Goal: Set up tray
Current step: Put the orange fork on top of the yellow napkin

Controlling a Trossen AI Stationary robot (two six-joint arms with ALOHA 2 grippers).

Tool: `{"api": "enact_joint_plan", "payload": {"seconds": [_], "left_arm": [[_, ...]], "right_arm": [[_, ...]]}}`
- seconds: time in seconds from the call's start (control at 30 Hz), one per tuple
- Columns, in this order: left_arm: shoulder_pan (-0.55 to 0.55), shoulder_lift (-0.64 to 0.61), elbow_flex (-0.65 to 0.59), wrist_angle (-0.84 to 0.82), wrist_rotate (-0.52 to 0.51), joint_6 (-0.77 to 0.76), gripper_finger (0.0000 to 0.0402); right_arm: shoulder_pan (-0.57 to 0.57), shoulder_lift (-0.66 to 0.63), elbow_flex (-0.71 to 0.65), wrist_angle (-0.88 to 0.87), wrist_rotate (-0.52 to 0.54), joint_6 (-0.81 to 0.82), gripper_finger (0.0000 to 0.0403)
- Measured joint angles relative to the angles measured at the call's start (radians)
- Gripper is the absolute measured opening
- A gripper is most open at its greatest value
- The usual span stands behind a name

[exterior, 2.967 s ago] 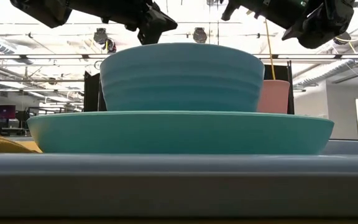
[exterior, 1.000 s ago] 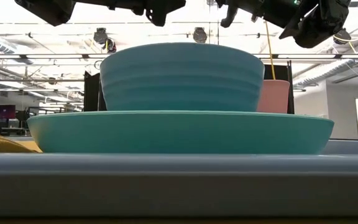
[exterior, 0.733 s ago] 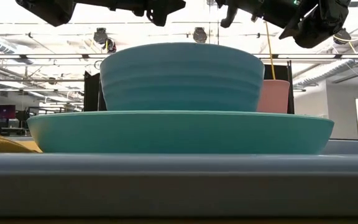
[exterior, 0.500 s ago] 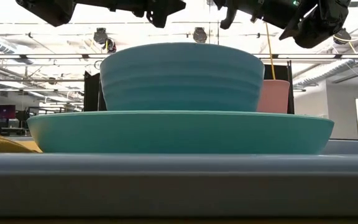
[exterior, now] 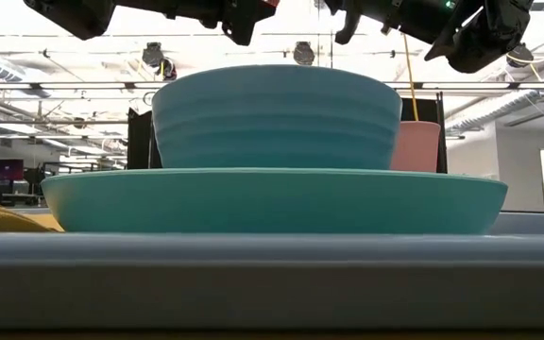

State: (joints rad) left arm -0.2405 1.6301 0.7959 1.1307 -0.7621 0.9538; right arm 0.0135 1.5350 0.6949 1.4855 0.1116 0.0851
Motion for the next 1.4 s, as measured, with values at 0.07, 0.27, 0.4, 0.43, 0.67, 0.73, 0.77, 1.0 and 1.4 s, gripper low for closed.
{"api": "enact_joint_plan", "payload": {"seconds": [0.07,0.27,0.4,0.43,0.67,0.73,0.77,1.0,1.4], "left_arm": [[0.001,-0.002,0.001,0.004,-0.002,-0.002,0.0013],[0.0,-0.001,0.001,-0.006,-0.031,-0.019,0.0011],[0.0,-0.001,0.001,-0.009,-0.058,-0.025,0.001],[-0.001,-0.001,0.001,-0.009,-0.064,-0.025,0.001],[-0.014,-0.002,0.001,-0.014,-0.138,-0.022,0.001],[-0.016,-0.002,0.001,-0.014,-0.167,-0.008,0.0009],[-0.016,-0.002,0.001,-0.014,-0.186,-0.005,0.0009],[-0.013,-0.03,-0.02,-0.032,-0.211,-0.046,0.0006],[-0.001,-0.225,-0.141,-0.139,-0.079,-0.327,0.0006]], "right_arm": [[0.0,-0.001,0.0,0.0,0.0,0.0,0.0004],[0.0,-0.001,0.0,-0.017,-0.001,0.003,0.0004],[0.0,-0.001,0.0,-0.03,-0.001,-0.002,0.0004],[0.0,-0.001,0.0,-0.031,-0.001,-0.009,0.0004],[0.0,0.0,0.0,-0.058,-0.004,-0.069,0.0005],[0.0,0.0,0.0,-0.068,-0.006,-0.088,0.0009],[0.0,0.001,0.0,-0.073,-0.006,-0.104,0.0013],[0.002,0.003,-0.001,-0.093,-0.012,-0.187,0.0045],[0.0,0.001,-0.001,-0.106,-0.012,-0.204,0.0041]]}}
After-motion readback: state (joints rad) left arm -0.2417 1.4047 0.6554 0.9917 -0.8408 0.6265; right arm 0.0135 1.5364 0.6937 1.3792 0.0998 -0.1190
